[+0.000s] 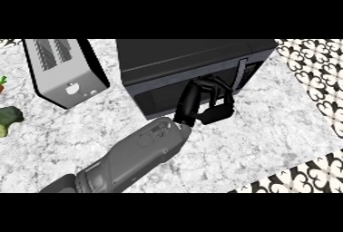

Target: Pick up the milk, place it into the microwave and close the microwave

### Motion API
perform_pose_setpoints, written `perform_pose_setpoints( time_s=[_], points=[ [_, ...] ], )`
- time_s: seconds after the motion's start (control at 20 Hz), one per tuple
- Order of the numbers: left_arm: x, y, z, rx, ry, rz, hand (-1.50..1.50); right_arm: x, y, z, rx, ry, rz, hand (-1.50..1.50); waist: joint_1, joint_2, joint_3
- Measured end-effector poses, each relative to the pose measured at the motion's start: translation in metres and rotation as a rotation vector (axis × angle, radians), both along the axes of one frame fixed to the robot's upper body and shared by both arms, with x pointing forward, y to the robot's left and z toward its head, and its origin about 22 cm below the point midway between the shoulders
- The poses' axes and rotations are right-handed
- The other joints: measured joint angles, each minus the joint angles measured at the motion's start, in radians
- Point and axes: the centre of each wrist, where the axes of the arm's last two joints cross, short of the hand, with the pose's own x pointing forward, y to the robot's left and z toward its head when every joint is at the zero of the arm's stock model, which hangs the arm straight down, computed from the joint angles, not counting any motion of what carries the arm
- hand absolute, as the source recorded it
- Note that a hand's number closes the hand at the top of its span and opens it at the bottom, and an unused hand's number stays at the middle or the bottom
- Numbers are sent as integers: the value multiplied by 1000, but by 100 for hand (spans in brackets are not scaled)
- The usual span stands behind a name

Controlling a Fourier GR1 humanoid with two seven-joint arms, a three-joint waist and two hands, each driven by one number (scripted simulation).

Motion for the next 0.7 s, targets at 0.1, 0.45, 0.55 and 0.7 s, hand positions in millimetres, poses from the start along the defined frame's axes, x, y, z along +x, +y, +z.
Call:
perform_pose_setpoints(
  time_s=[0.1, 0.45, 0.55, 0.7],
  points=[
    [0, 0, -1, -12, -6, 9, 150, 1, 0, 2, -2, -3, 17, -150, -4, 1, 0],
    [0, 1, -3, -38, -37, 29, 150, 2, 3, 8, -4, -7, 77, -150, -13, 4, 0],
    [0, 1, -4, -40, -47, 35, 150, 4, 3, 11, -11, -14, 91, -150, -15, 5, 0],
    [0, 1, -4, -50, -49, 45, 150, 4, 4, 13, -15, -14, 109, -150, -19, 5, 0]
  ],
)
